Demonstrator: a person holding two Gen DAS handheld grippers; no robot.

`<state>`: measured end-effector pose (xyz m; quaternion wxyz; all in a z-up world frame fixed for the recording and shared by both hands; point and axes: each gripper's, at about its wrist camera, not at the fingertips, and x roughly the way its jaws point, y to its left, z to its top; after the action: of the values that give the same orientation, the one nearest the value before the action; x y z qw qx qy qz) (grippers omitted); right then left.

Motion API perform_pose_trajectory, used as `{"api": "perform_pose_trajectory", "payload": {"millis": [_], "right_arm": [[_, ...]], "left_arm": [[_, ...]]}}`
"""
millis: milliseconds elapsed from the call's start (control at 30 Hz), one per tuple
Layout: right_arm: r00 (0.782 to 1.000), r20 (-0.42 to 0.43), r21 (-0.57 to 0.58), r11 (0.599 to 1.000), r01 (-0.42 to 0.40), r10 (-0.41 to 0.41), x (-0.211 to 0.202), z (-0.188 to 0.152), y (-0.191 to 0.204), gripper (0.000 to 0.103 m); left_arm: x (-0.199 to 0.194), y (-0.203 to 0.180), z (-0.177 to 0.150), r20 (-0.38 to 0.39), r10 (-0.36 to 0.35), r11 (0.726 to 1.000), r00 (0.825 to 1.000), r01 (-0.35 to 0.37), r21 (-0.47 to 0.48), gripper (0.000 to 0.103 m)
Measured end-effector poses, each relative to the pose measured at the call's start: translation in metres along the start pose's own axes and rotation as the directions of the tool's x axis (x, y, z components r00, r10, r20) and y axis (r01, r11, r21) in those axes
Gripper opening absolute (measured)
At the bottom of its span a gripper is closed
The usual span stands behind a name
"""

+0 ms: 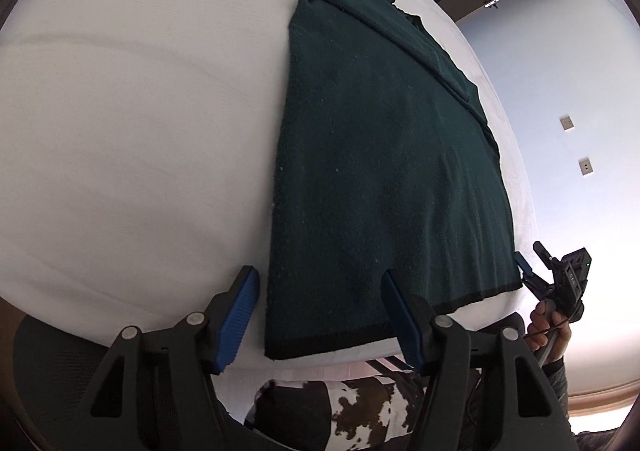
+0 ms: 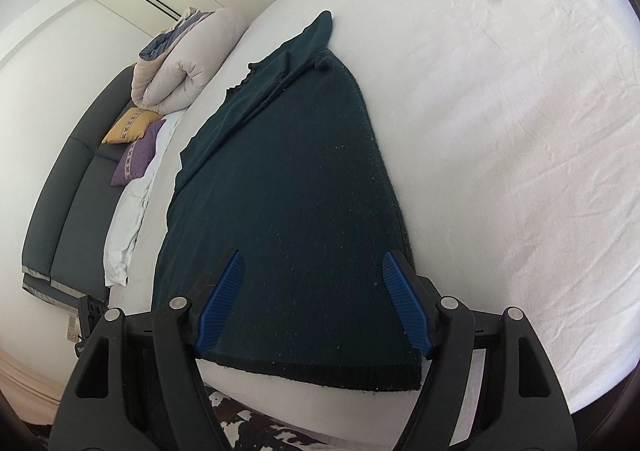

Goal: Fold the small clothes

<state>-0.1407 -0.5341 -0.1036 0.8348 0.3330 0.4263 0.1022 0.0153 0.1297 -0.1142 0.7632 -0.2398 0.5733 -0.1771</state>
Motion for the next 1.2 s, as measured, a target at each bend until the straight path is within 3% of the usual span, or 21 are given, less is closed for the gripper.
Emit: {"api": "perform_pose_trajectory", "payload": {"millis": [100, 200, 267, 367, 633, 833, 933, 1100, 1200], "right_arm": [[1.0, -0.001, 0.005, 1.0, -0.005, 0.005, 0.0, 0.002, 0.0, 0.071], [1.0, 0.0, 0.004, 1.0, -0.011, 0.011, -0.001, 0.006, 0.001, 0.071], [1.0, 0.002, 0.009, 1.0, -0.017, 0.017, -0.004, 0.007, 0.0, 0.071], [1.0, 0.008, 0.032, 0.999, -0.024, 0.024, -0.01, 0.008, -0.005, 0.071], [0.997, 0.005, 0.054, 0.995, 0.08, -0.08, -0.032, 0.004, -0.028, 0.071], [0.99, -0.056, 0.015, 0.992, 0.128, -0.127, -0.03, 0.001, -0.03, 0.07], [0.983, -0.096, -0.018, 0.987, 0.157, -0.158, -0.024, -0.002, -0.026, 0.061], [0.984, -0.157, 0.081, 0.992, 0.095, -0.082, -0.018, 0.0, -0.037, 0.041], [0.983, -0.18, 0.123, 0.99, 0.069, -0.046, -0.013, -0.003, -0.039, 0.033]], "left_arm": [[-0.001, 0.009, 0.001, 0.011, -0.065, 0.996, 0.998, 0.066, -0.063, 0.063], [0.0, 0.02, 0.003, 0.011, -0.096, 0.989, 0.995, 0.097, -0.116, 0.042], [0.003, 0.024, 0.006, 0.008, -0.086, 0.988, 0.996, 0.086, -0.126, 0.02], [0.005, 0.027, 0.004, 0.013, -0.09, 0.986, 0.996, 0.091, -0.139, 0.007], [0.001, 0.025, 0.0, 0.076, -0.127, 0.976, 0.989, 0.138, -0.167, 0.005], [-0.012, 0.026, -0.003, 0.144, -0.193, 0.958, 0.971, 0.218, -0.186, 0.005], [-0.017, 0.027, -0.002, 0.163, -0.207, 0.953, 0.965, 0.237, -0.191, 0.005], [-0.024, 0.029, -0.001, 0.193, -0.243, 0.939, 0.951, 0.28, -0.198, 0.005], [-0.027, 0.029, -0.001, 0.201, -0.247, 0.939, 0.948, 0.285, -0.193, 0.005]]}}
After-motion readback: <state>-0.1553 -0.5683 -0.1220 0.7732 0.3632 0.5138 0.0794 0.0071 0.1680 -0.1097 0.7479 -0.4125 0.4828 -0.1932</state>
